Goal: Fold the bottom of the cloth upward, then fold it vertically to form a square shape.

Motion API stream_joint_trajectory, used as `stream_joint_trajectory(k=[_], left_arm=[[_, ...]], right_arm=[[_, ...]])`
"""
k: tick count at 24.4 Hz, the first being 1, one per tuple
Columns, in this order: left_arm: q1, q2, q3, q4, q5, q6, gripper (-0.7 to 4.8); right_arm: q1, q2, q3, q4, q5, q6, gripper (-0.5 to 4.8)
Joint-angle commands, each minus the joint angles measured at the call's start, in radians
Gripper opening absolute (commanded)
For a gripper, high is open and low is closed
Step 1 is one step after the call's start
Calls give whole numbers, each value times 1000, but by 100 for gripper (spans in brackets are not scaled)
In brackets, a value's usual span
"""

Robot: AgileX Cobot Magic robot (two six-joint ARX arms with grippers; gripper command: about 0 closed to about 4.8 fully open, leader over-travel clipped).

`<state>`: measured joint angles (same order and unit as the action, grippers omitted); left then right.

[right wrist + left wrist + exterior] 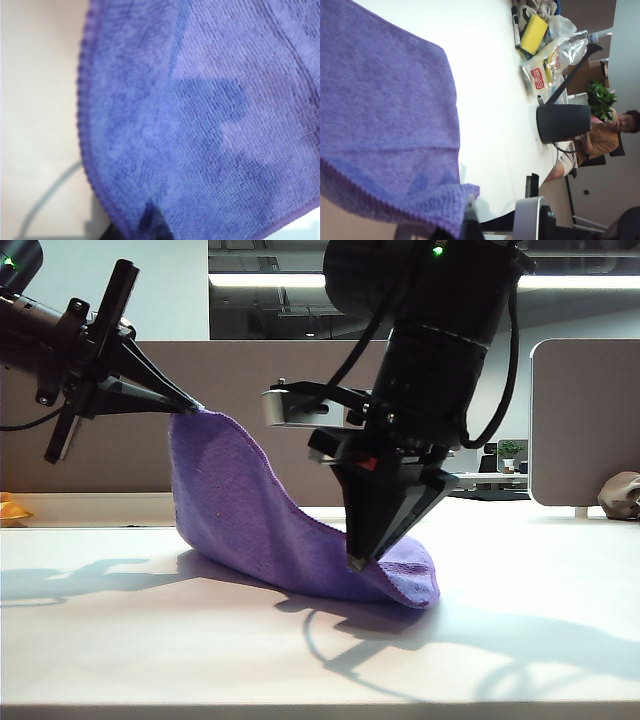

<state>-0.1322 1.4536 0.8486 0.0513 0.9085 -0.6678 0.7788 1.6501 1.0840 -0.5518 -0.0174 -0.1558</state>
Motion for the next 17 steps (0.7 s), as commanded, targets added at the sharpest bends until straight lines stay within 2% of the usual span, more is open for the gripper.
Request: stream_joint_trajectory(k=[1, 9, 17], left_arm=[[1, -4, 5, 10, 12, 2, -5], [1, -4, 5, 10, 9, 3, -5], [1, -4, 5, 9, 9, 2, -5]], right_arm=[[1, -3, 5, 6, 70, -13, 49], [-16, -3, 28, -16, 92, -36, 48], [-55, -3, 151, -30, 102, -85, 42]])
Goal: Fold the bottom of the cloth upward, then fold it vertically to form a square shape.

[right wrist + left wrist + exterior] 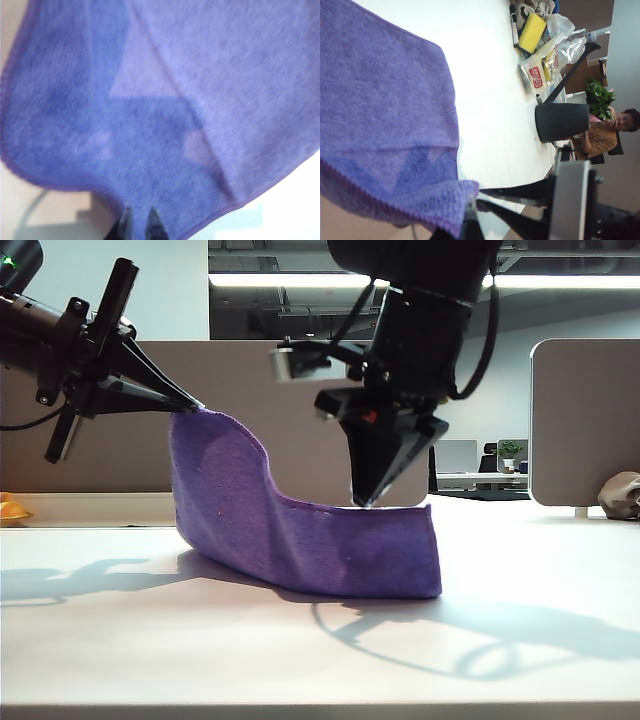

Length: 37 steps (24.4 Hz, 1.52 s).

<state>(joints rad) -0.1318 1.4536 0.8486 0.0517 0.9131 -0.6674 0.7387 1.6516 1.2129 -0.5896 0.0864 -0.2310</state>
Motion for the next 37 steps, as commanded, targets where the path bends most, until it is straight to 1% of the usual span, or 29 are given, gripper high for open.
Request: stream_joint_trajectory(k=[1, 6, 8, 9, 10, 11, 14, 18, 27, 31, 37], left_arm=[[0, -4, 5, 8, 5, 1, -5], [0, -4, 5, 8, 5, 2, -5], [0, -4, 5, 9, 3, 2, -5], [0, -4, 5, 9, -5, 2, -5], [0, -4, 5, 9, -14, 2, -5], [0, -4, 5, 9, -19, 2, -5], [1, -3, 5, 10, -23, 5, -5], [1, -3, 5, 10, -26, 5, -5], [8, -4, 5, 10, -18, 5, -5], [8, -4, 5, 10, -18, 5, -5], [8, -4, 5, 10, -10, 5, -5]], right_arm=[[-22, -5, 26, 12, -2, -10, 42], [-48, -5, 26, -6, -18, -10, 42], [-47, -5, 26, -43, -31, -11, 78], [-46, -5, 26, -64, -71, -9, 130], [-44, -5, 26, -71, -94, -8, 146], [-42, -5, 26, -73, -112, -5, 149], [-12, -6, 26, -81, -116, -5, 153], [21, -5, 25, -113, -120, -5, 210], [38, 3, 19, -116, -135, 8, 212], [43, 29, 19, -117, -152, 21, 213], [42, 83, 19, -114, -147, 20, 211]])
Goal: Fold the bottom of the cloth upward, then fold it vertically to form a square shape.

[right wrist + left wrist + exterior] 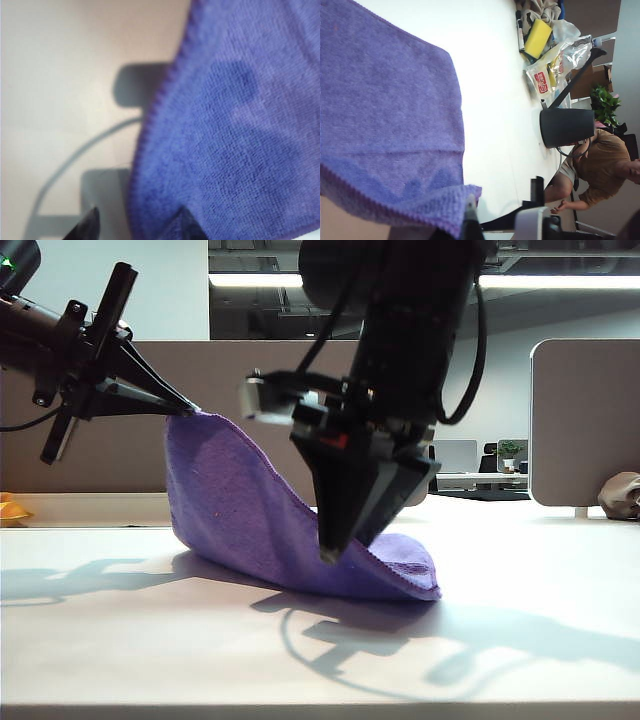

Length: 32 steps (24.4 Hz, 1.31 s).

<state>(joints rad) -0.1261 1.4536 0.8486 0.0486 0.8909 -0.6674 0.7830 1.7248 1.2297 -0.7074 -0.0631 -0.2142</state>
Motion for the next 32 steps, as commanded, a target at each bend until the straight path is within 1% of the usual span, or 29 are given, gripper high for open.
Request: stream_joint_trajectory(k=[1, 2, 3, 4, 5, 8, 9, 12, 14, 21, 24, 32], left_arm=[[2, -4, 5, 13, 12, 5, -5], [2, -4, 5, 13, 12, 5, -5], [2, -4, 5, 13, 12, 5, -5], [2, -4, 5, 13, 12, 5, -5], [2, -4, 5, 13, 12, 5, -5], [2, -4, 5, 13, 15, 5, -5], [2, -4, 5, 13, 15, 5, -5], [2, -4, 5, 12, 15, 5, -5], [2, -4, 5, 12, 23, 5, -5], [2, -4, 5, 12, 28, 5, -5], [2, -4, 5, 12, 28, 5, -5], [2, -4, 5, 12, 28, 5, -5]], right_arm=[[-2, 12, 3, 4, 10, 4, 200], [-2, 16, 3, 6, 18, 3, 175], [-2, 16, 3, 6, 20, 3, 128], [-2, 16, 3, 8, 20, 2, 96], [-2, 16, 3, 12, 24, 0, 75], [-2, 16, 3, 24, 59, 0, 62], [-2, 16, 3, 25, 66, 0, 41], [-3, 16, 3, 29, 69, -4, 3], [-3, 16, 3, 31, 111, -5, -2], [-10, 16, 10, 35, 145, -7, -2], [-11, 16, 13, 40, 190, -7, -2], [-29, 16, 67, 55, 193, -7, -2]])
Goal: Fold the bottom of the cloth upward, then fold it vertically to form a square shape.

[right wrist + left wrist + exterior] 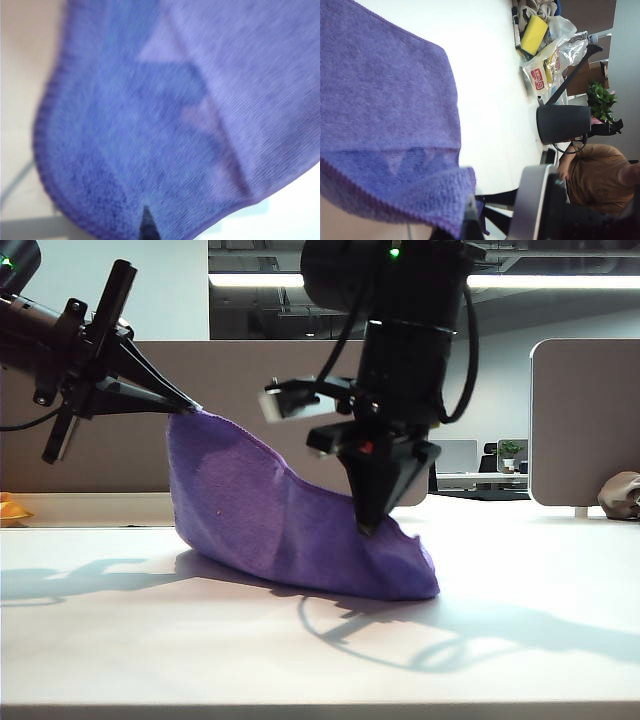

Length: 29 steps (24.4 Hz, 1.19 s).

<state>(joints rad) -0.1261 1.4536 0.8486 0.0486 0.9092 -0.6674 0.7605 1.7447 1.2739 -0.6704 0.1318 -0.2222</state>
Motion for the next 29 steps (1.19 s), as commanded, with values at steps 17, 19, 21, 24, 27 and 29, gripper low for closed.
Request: stream_joint_trajectory(k=[17, 19, 21, 24, 27, 29], left_arm=[[2, -3, 6, 13, -43, 5, -5], [2, -3, 6, 13, -71, 5, -5], [2, -3, 6, 13, -87, 5, -5], [2, -3, 6, 13, -111, 5, -5], [2, -3, 6, 13, -141, 5, -5], [2, -3, 6, 14, -169, 5, -5]], right_arm=[[-74, 14, 27, 172, 6, -51, -2], [-85, 27, 28, 206, 32, -70, -2], [-85, 30, 28, 232, 51, -76, -2], [-85, 30, 32, 270, 54, -108, -2], [-92, 35, 53, 285, 54, -120, -2], [-98, 42, 71, 288, 62, -123, -2]])
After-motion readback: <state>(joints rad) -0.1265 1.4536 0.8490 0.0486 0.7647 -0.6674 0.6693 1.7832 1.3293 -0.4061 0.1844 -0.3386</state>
